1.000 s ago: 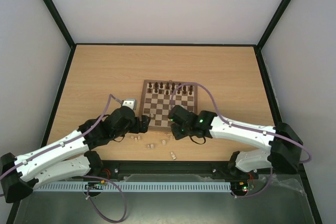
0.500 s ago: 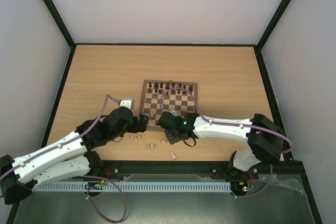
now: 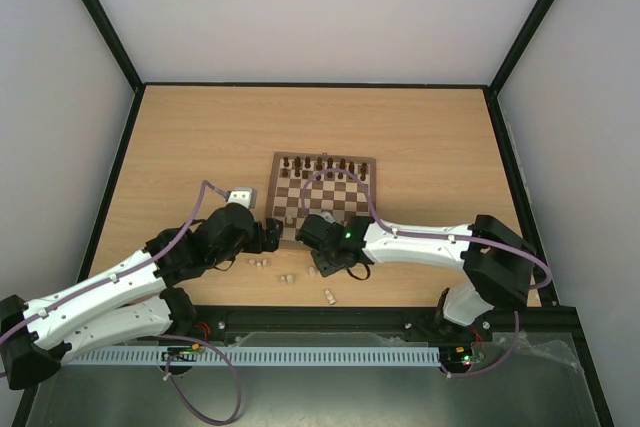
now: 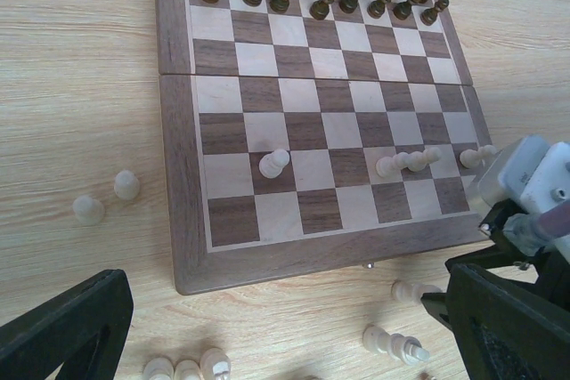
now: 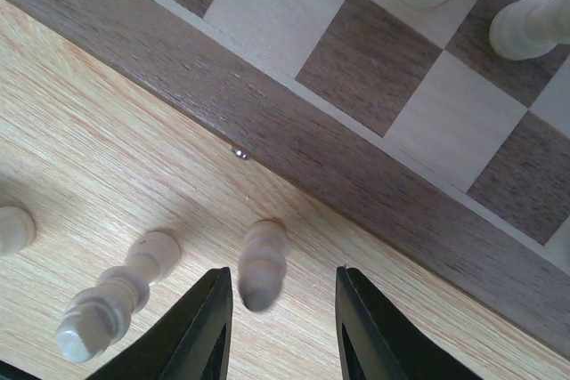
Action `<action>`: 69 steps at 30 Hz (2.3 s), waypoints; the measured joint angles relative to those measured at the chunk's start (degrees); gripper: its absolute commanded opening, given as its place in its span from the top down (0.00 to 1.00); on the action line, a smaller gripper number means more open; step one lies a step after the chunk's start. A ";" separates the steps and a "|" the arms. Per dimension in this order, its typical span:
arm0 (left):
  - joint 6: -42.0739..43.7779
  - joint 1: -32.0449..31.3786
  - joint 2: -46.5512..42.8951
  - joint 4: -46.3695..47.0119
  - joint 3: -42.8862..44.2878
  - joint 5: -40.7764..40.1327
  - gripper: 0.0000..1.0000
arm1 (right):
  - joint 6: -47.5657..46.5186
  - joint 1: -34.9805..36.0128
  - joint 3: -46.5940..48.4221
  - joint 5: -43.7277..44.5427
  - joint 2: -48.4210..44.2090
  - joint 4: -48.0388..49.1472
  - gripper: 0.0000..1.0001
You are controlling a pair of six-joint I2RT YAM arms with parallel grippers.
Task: Set up the chess pieces on the board
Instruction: Pick up the chess piece at the center of the board, then place the chess piece on the chessboard.
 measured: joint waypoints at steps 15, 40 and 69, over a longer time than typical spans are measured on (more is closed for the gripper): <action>0.00 0.00 0.46 0.00 0.00 0.04 0.01 | -0.39 0.07 0.09 -0.50 1.77 0.68 0.95; 0.00 0.00 0.79 0.07 0.00 0.26 0.01 | -3.93 -8.04 5.01 4.39 -2.62 -4.83 0.94; 0.00 0.00 0.87 0.46 -0.02 0.66 0.01 | -6.47 -10.14 5.01 1.62 1.09 -3.48 0.89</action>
